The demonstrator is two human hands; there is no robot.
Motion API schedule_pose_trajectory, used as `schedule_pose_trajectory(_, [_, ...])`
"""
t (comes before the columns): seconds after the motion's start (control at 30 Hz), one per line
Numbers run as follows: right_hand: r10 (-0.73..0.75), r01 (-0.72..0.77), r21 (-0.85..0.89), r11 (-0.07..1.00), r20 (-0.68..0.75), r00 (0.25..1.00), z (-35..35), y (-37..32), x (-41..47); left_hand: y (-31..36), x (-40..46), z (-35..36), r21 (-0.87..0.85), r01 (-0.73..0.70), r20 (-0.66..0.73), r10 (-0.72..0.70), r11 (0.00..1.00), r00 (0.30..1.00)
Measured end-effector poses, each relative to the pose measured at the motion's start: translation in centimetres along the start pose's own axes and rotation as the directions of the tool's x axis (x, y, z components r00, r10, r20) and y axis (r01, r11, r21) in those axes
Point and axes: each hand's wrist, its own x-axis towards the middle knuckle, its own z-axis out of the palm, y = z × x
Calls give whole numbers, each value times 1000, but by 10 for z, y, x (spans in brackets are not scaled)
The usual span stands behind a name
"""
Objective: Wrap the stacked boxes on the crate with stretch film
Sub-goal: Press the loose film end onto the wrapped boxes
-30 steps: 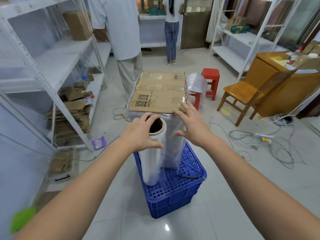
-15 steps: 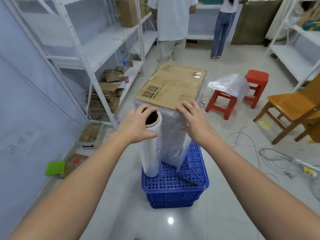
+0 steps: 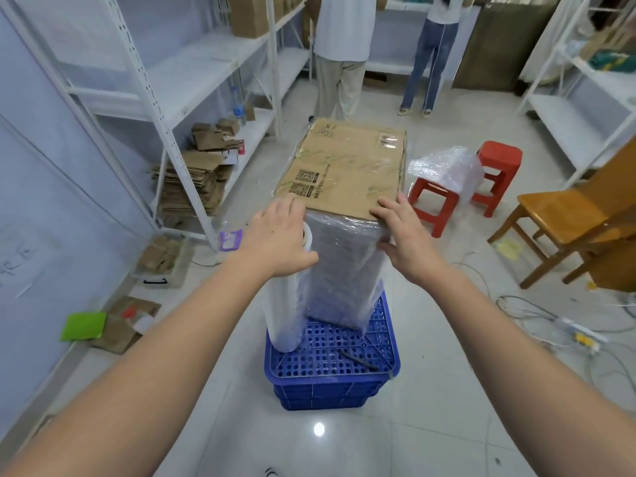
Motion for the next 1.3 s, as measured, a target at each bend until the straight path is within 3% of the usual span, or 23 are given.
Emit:
schedule_pose_trajectory(0.2, [-13, 6, -92, 996, -74, 997, 4, -10, -14, 1, 8, 3, 13, 18, 105, -19, 1000, 994])
schedule_pose_trajectory(0.37, [-196, 169, -161, 972, -171, 966, 13, -16, -17, -2, 7, 8, 51, 21, 85, -26, 998, 996])
schedule_pose_trajectory(0.6, [-205, 163, -166, 973, -283, 937, 14, -27, -15, -3, 5, 8, 61, 17, 67, -21, 998, 998])
schedule_pose_trajectory(0.77, [-191, 155, -163, 974, -232, 954, 15, -25, -17, -4, 4, 7, 58, 11, 63, -15, 998, 998])
schedule_pose_trajectory(0.9, [-74, 57, -91, 994, -193, 978, 13, -26, -13, -4, 6, 4, 36, -9, 88, 6, 999, 996])
schedule_pose_trajectory(1.2, [-176, 143, -156, 977, -219, 960, 7, -34, -11, 0, 12, 3, 5, -1, 85, 0, 1000, 996])
schedule_pose_trajectory(1.3, [-213, 180, -190, 965, -168, 962, 9, -35, -9, 3, 12, 5, 5, -2, 56, 1, 1000, 998])
